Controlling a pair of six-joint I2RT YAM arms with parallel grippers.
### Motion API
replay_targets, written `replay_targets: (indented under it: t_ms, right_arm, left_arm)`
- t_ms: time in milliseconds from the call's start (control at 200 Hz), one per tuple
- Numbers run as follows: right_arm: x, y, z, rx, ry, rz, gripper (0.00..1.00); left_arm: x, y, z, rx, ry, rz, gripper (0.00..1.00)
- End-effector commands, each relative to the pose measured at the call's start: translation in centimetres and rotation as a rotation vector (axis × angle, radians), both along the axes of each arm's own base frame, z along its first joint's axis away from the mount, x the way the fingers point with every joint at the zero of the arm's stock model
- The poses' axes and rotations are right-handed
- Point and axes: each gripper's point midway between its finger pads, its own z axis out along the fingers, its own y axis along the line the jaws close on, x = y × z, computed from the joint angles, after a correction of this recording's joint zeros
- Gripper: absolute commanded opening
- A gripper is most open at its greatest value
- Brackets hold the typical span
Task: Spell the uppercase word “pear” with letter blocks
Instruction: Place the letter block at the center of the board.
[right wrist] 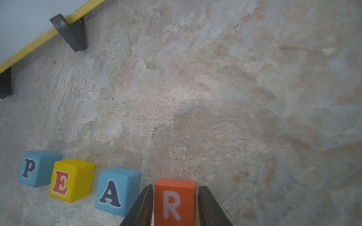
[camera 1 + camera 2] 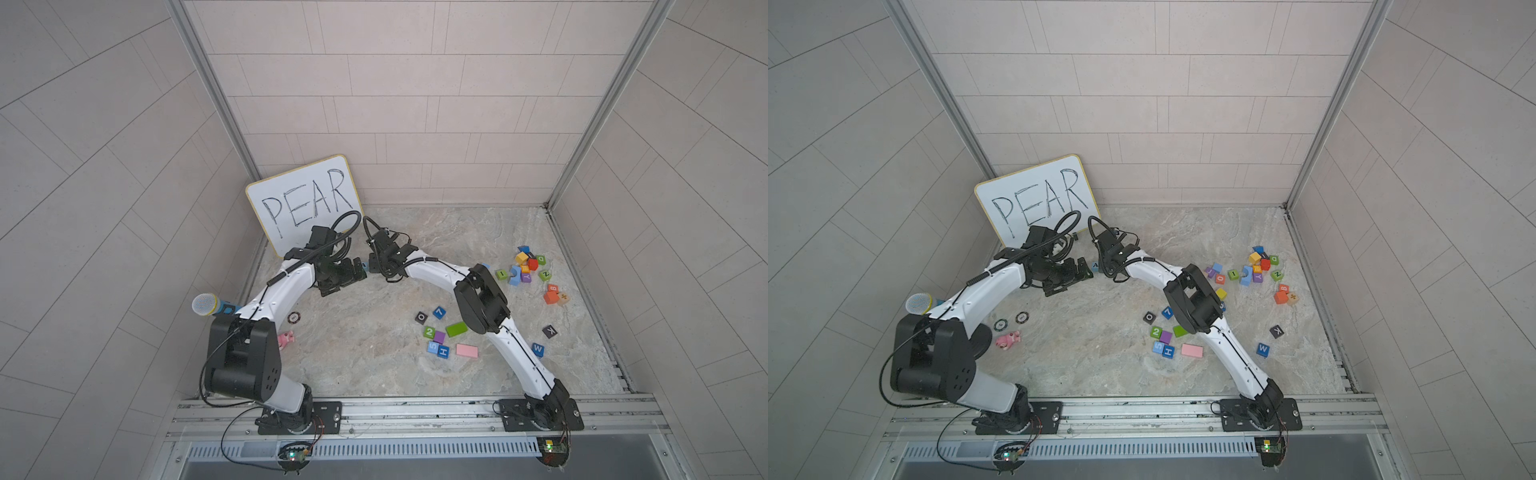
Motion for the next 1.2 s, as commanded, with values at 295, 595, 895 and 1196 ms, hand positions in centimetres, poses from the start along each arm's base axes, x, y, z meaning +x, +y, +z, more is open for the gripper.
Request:
replay_targets:
  t_ms: [295,595,895,1196]
  right_arm:
    - [0.8,-1.5,-2.6,-0.025,0.037,-0.058,0.42]
    - [0.6,-1.1,-2.0,0.009,0.042,-0.051,0.42]
    - [0.9,-1.1,0.9,0.038,0.008,-0.049,0.43]
    - [1.4,-0.7,3.0,0.073,-0.023,-0.048,0.43]
  left_arm:
    - [-0.4,0.2,0.5,-0.008,-0.014,0.007,0.99]
    - [-0.4,0.2,0.5,-0.009,-0.013,0.007,0.99]
    - [-0.5,0.2,0.5,-0.008,-0.013,0.007,0.99]
    - [-0.6,0.3,0.4,-0.006,-0.012,0.009,0.99]
